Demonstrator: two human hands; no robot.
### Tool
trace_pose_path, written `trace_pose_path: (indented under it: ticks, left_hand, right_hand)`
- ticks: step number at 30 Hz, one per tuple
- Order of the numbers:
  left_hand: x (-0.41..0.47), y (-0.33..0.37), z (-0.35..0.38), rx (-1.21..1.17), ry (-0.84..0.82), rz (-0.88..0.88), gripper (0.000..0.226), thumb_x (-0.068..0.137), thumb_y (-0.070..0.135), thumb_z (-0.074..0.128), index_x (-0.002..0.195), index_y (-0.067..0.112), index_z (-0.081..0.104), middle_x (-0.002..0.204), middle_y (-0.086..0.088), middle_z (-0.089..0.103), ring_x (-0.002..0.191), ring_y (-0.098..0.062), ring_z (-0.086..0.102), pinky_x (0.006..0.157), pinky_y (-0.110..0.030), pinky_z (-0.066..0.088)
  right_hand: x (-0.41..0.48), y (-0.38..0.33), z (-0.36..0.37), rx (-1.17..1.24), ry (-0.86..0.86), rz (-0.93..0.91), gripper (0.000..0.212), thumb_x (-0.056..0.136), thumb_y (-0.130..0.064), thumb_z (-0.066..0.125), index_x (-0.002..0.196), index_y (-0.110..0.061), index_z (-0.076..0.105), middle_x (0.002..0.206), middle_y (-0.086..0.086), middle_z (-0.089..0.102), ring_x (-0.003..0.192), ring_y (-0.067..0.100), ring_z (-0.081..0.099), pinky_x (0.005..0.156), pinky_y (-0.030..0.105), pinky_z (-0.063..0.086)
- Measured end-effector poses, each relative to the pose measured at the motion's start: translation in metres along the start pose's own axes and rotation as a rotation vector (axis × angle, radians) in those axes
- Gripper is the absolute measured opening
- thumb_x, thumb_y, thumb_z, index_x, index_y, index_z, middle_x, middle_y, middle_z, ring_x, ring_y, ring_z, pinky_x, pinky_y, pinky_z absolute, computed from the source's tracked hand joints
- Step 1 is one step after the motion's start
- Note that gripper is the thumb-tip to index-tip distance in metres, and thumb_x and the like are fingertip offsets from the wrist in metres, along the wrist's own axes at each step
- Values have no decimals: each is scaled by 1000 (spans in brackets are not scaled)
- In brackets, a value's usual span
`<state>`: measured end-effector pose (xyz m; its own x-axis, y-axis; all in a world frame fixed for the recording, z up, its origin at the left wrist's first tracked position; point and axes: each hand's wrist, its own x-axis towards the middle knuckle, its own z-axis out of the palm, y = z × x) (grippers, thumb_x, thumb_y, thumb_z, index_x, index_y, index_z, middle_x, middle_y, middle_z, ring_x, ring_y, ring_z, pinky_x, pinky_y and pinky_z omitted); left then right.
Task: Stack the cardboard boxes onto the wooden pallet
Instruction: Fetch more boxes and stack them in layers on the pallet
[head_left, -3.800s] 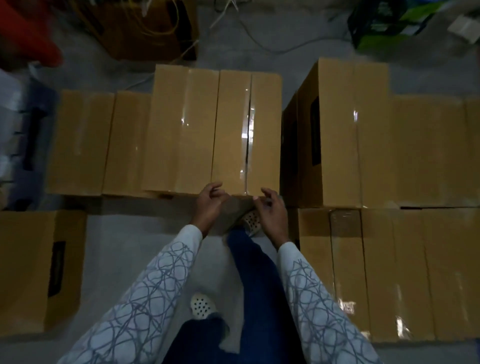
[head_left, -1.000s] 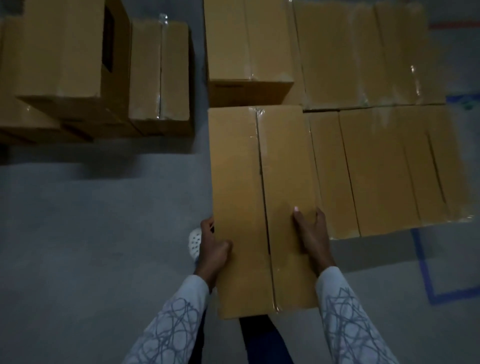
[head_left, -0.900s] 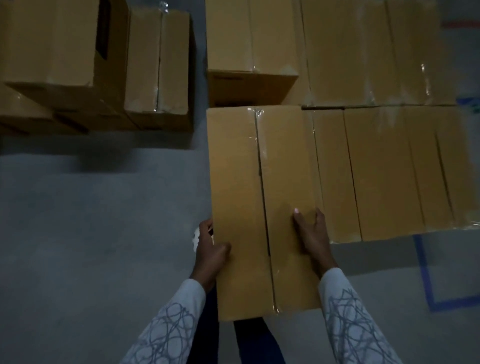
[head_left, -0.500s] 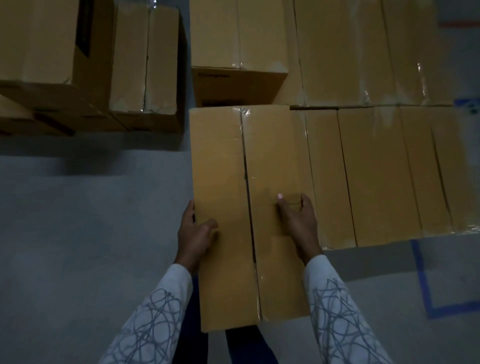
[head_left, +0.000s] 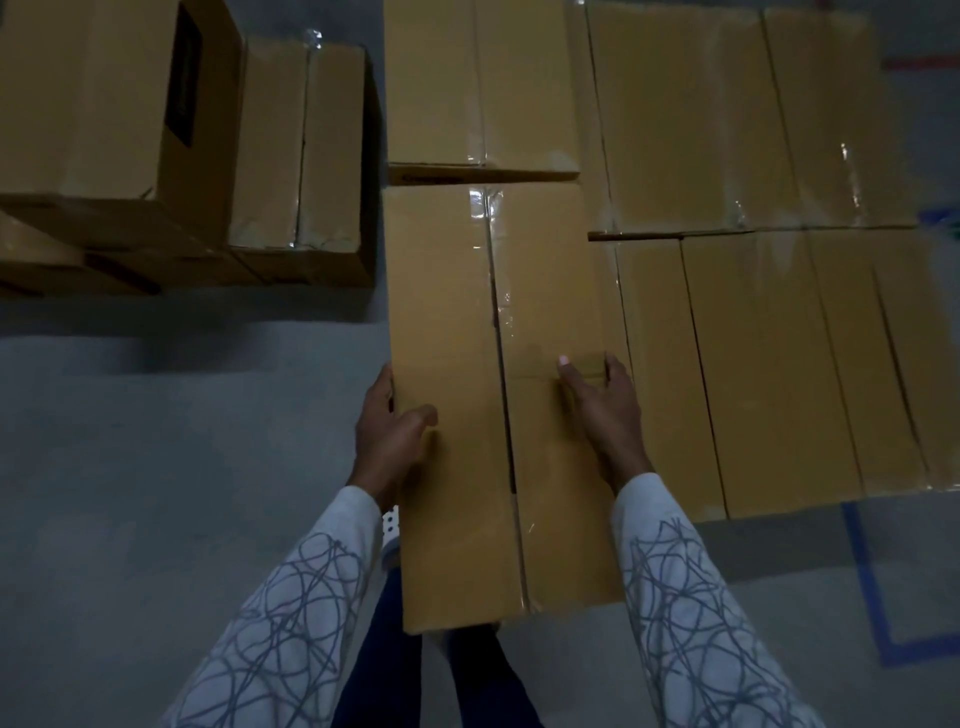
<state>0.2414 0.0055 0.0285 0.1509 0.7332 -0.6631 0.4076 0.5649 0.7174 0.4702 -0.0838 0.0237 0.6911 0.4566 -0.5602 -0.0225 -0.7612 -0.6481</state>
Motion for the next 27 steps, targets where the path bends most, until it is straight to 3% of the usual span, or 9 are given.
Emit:
trace_pose_path:
  ticks: [11, 16, 21, 27]
  left_hand:
    - [30, 8, 3, 54, 2, 8, 82, 86, 18, 70, 155, 38, 31, 146, 3, 50, 128, -22, 52, 109, -52, 45]
    - [31, 4, 4, 134, -21, 51, 88, 87, 19, 69, 160, 34, 21, 152, 2, 41, 133, -22, 47, 111, -51, 44]
    - [33, 1, 7, 217, -37, 69, 97, 91, 21, 68, 162, 28, 4, 162, 1, 26, 143, -25, 36, 116, -51, 39]
    - [31, -3, 10, 234, -39, 89, 97, 91, 27, 69, 162, 30, 3, 165, 6, 20, 147, -24, 30, 119, -52, 34]
  right_hand:
    - [13, -8, 13, 65, 37, 23, 99, 84, -73, 67, 162, -27, 29, 164, 0, 36, 148, 26, 38, 120, 52, 36]
    - [11, -7, 21, 0, 28, 34, 115, 73, -86, 62, 164, -32, 17, 169, -2, 24, 152, 30, 31, 118, 67, 28]
    - [14, -9, 27, -122, 29, 54, 113, 82, -78, 63, 165, -33, 1, 173, -2, 12, 156, 29, 18, 119, 72, 15]
    - [19, -10, 27, -157, 57, 88, 107, 88, -74, 60, 165, -32, -1, 173, -3, 12, 157, 28, 13, 117, 70, 10]
